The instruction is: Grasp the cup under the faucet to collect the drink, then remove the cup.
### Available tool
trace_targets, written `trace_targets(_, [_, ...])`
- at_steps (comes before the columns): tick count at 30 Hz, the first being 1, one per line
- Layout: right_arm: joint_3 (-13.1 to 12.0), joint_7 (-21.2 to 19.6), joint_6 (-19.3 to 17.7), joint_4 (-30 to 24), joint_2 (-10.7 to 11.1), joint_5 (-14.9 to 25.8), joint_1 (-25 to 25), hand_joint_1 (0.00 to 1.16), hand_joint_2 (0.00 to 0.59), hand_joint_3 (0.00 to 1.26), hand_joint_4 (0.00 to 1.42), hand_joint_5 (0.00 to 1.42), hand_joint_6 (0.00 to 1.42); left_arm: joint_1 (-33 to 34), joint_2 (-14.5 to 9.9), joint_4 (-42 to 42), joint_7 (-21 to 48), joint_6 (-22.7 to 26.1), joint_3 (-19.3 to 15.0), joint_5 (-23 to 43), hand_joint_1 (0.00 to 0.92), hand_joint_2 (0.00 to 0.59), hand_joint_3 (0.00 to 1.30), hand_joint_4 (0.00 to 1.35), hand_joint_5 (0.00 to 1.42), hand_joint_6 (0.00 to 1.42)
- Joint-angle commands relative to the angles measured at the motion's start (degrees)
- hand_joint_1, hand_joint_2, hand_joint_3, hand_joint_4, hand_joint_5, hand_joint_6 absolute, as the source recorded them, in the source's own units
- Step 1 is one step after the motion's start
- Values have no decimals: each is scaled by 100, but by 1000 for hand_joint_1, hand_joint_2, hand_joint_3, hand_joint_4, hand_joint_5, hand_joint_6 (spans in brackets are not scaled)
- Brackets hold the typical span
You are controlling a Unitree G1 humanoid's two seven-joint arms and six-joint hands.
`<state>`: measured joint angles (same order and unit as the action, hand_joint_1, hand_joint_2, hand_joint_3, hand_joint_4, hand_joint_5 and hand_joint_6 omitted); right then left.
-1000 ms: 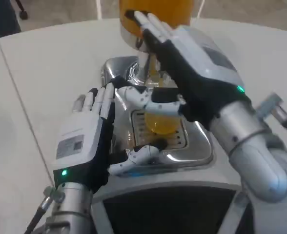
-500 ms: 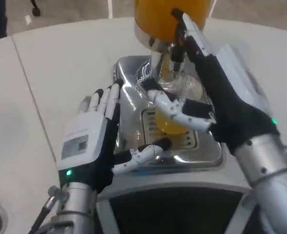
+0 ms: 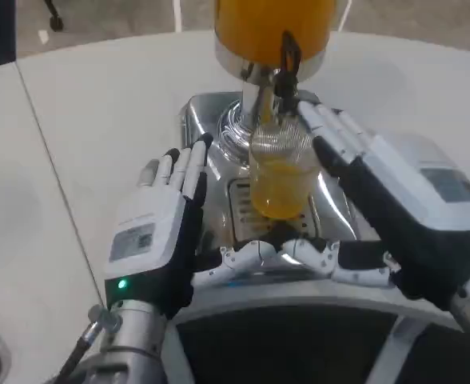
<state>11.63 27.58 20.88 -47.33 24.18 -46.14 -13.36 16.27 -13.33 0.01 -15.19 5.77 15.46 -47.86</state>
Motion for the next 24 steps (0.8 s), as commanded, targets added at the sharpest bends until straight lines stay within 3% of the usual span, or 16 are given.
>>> trace_targets(1, [-72,429,-216,-142,227,-70,-5,671,395,1,0,0,62,93,150,154,32,152,35,50,2,14,0,0,0,0])
trace_targets(7, [-215,702,-454,-433,376,-306,283,729,357,0,0,0,78,356,343,446,5,224,-4,294,33,1,0,0,0,0])
trace_targets(13, [-400,716,-959,-579,561,-447,775,762,347,0,0,0,80,585,472,791,-206,64,-25,462,85,12,0,0,0,0])
trace_targets(17, [-683,445,-1297,-511,529,-326,1361,793,339,0,0,0,80,670,521,925,-330,-2,10,515,128,17,0,0,0,0])
trace_targets(20, [-922,-33,-1695,-316,504,-338,1756,798,336,0,0,0,80,738,596,1054,-440,-31,52,523,161,22,0,0,0,0])
trace_targets(24, [-1057,-254,-2030,56,584,-282,1893,803,334,0,0,0,80,834,671,1229,-587,-87,112,524,168,25,0,0,0,0])
